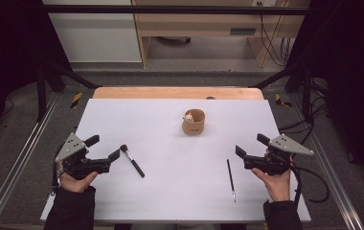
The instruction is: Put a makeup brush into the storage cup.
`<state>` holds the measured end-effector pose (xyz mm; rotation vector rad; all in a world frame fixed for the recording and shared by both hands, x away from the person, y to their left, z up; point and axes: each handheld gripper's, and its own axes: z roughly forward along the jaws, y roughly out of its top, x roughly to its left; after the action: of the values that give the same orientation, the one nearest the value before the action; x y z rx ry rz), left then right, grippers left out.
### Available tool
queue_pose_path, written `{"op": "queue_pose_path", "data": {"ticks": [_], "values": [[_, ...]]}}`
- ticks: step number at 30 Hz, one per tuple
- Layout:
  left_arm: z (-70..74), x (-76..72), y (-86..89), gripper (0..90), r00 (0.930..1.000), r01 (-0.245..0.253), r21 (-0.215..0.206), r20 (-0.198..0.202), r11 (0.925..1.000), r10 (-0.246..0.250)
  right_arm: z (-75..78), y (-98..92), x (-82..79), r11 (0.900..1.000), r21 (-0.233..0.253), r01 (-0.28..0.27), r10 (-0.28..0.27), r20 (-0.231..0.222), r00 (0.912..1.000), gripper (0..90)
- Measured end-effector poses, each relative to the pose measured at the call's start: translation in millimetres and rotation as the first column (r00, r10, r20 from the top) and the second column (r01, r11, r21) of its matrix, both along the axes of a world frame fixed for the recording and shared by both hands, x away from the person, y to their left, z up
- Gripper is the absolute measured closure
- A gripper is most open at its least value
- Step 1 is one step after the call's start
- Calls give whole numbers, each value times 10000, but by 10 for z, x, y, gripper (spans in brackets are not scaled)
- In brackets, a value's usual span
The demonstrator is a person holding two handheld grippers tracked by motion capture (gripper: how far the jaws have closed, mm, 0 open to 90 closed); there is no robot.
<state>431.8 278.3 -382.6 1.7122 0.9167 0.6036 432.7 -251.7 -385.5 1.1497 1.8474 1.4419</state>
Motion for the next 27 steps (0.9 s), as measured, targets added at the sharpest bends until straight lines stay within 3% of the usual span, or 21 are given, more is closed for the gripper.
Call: {"op": "queue_pose_path", "data": {"ticks": [14, 27], "values": [[-64, 22, 1, 63, 9995, -128, 117, -282, 9998, 131, -1, -16, -37, 9998, -151, 91, -93, -137, 9999, 74], [-127, 32, -55, 63, 9989, -56, 337, -460, 9994, 72, -153, 2, -72, 9971, -755, 100, -162, -819, 9965, 94]]}}
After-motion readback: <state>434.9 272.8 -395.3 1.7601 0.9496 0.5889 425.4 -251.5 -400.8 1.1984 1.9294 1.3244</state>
